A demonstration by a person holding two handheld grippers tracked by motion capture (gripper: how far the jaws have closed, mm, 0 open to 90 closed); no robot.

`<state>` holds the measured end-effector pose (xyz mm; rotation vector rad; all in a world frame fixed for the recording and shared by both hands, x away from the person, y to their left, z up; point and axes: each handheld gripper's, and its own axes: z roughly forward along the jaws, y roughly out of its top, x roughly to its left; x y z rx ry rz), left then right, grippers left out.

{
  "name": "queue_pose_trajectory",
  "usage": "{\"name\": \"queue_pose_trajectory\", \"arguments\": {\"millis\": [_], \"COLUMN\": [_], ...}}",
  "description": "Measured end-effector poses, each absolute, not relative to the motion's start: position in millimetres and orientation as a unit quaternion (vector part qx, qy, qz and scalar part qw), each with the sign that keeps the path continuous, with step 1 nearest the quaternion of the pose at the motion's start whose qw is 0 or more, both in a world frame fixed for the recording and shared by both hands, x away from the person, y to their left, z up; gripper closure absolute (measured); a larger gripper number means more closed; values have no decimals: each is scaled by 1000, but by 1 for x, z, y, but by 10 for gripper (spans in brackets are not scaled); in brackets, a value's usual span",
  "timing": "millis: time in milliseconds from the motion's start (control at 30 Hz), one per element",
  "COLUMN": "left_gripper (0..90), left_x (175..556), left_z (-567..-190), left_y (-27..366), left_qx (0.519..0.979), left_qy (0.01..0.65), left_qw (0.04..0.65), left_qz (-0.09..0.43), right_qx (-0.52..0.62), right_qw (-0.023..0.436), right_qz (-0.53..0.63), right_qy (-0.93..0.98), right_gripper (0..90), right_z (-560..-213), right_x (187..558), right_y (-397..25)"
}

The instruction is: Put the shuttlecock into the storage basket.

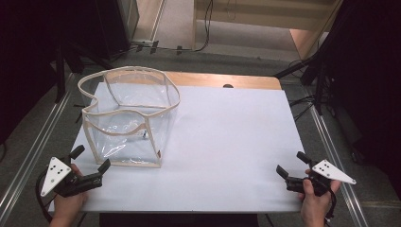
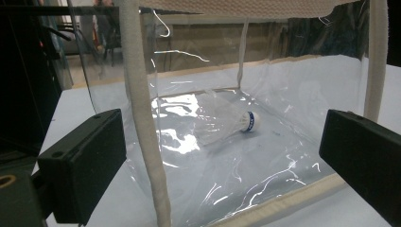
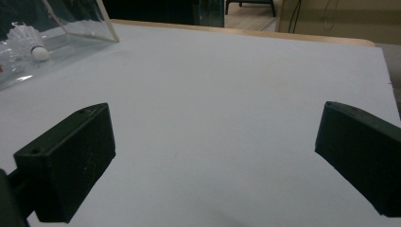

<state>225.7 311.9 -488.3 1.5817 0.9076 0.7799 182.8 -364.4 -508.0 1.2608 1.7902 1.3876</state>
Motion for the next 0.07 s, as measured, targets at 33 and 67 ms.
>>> {"name": "queue_pose_trajectory", "arguments": {"millis": [33,67], "left_gripper": [21,22], "left_x": [226,226], "left_z": [-488,-488], "left_y": [312,312], "left_qx": [667,668], "left_qy": [383,383], "left_qw": [547,547], "left_qz": [329,329], "right_qx": [468,468], "right_qw": [273,273], "right_qz": [516,514], "right_qy": [664,665], "right_gripper": [0,0], "right_z": [-508,-507], "right_x": [182,182], "right_y": [-365,-365]}}
